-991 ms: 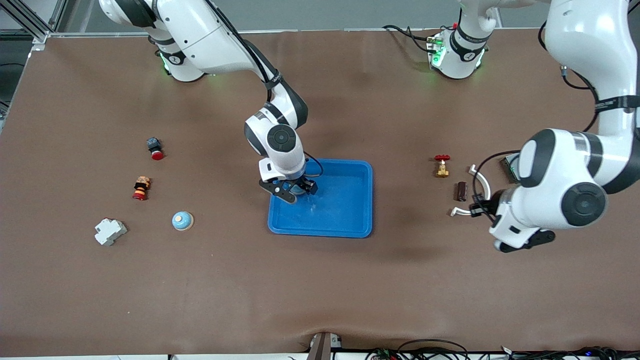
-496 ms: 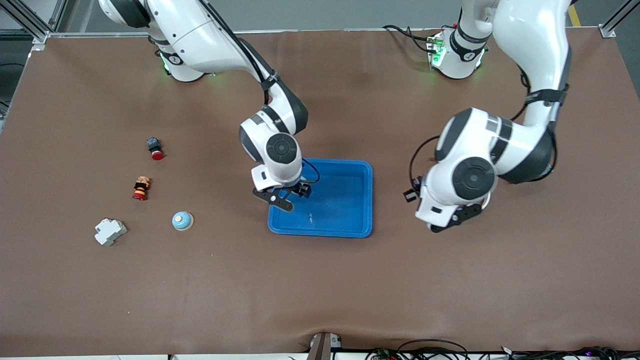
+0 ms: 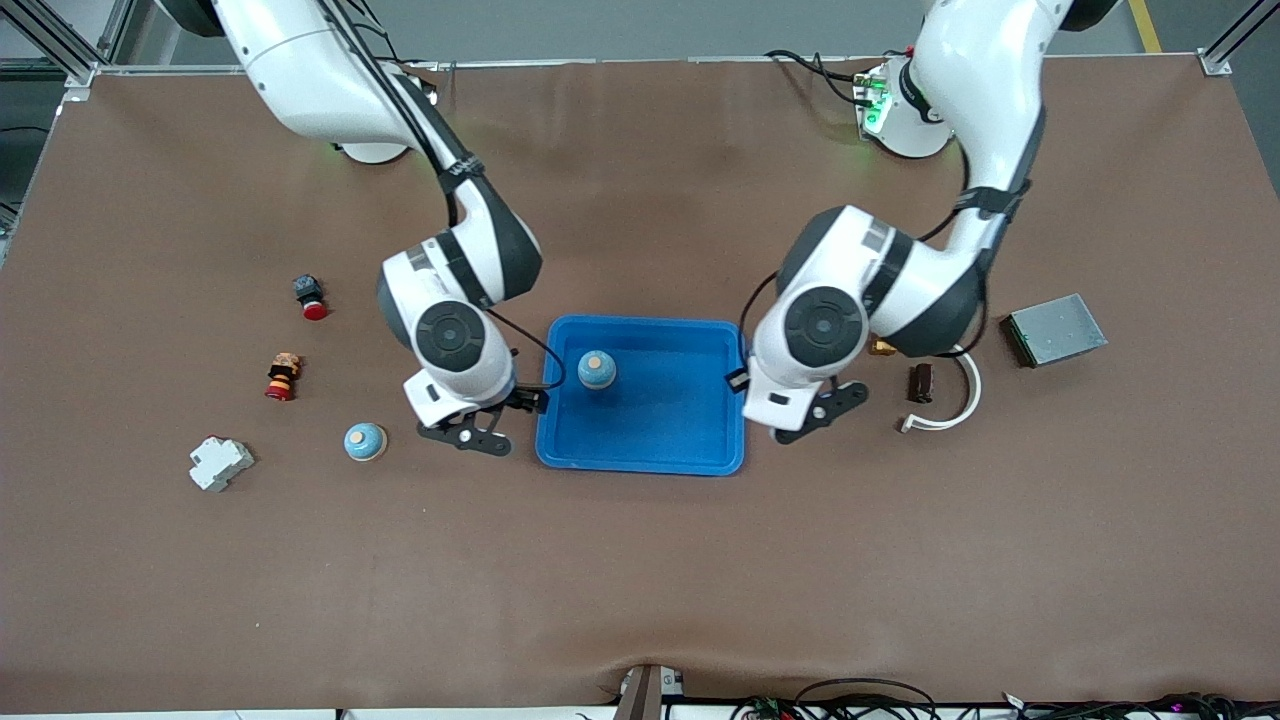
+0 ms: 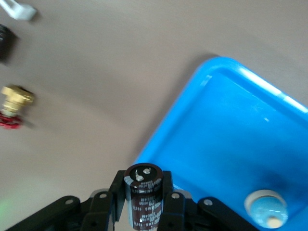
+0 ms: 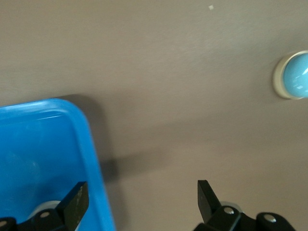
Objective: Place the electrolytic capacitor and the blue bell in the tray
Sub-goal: 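Grasp the second bell with the right gripper while the left gripper hovers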
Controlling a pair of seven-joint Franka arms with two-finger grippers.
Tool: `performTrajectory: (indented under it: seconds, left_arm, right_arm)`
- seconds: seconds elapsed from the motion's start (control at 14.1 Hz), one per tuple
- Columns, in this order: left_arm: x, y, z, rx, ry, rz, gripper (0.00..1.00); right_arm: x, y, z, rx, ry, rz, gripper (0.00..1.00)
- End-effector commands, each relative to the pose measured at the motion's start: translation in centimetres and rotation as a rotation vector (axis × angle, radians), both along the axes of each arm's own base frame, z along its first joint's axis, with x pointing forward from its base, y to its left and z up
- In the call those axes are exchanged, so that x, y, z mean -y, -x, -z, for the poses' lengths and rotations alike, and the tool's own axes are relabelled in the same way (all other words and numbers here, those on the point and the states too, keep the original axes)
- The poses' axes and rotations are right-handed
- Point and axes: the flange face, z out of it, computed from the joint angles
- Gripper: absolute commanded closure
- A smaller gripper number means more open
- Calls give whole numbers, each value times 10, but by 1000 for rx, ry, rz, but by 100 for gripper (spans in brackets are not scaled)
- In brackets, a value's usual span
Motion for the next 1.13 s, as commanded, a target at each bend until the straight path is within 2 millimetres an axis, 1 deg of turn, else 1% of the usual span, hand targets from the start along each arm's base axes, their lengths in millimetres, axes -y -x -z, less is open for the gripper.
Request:
performTrajectory:
  seconds: [0.0, 0.14, 0.21, 0.28, 0.35, 0.42, 0.5, 0.57, 0.71, 0.78, 0.85, 0.92, 0.99, 1.06]
  left_arm:
    - [26, 11, 11, 27, 18, -52, 100]
    - [44, 23, 20, 34, 21, -48, 100]
    - [45, 26, 26, 36, 20, -53, 100]
    - [51, 32, 33, 40, 22, -45, 100]
    - [52, 36, 40, 41, 22, -44, 100]
    - [55, 41, 47, 46, 21, -45, 100]
    - [58, 46, 54, 57, 17, -55, 100]
    - [58, 48, 60, 65, 20, -63, 100]
    - [58, 50, 67, 73, 27, -65, 100]
    - [58, 52, 75, 63, 19, -63, 100]
    - [58, 53, 79, 59, 16, -64, 100]
    - [61, 58, 88, 49, 7, -61, 100]
    - [63, 60, 94, 50, 5, -61, 100]
    - [63, 62, 97, 53, -2, -57, 100]
  right_arm:
    - [56, 18, -3, 22, -25, -94, 0]
    - [105, 16, 4, 42, -46, -165, 0]
    - [128, 12, 5, 48, -53, -201, 0]
    - [153, 7, 8, 54, -60, -229, 0]
    - [181, 2, 17, 69, -66, -249, 0]
    - [199, 2, 24, 86, -72, -285, 0]
    - [208, 3, 28, 100, -74, -300, 0]
    - [211, 2, 29, 101, -74, -300, 0]
    - [212, 1, 31, 112, -74, -304, 0]
    - [215, -1, 33, 122, -75, -312, 0]
    - [217, -3, 33, 131, -75, -316, 0]
    - [216, -4, 38, 137, -76, -318, 0]
    - [217, -6, 41, 154, -77, -316, 0]
    - [216, -8, 49, 166, -78, -319, 0]
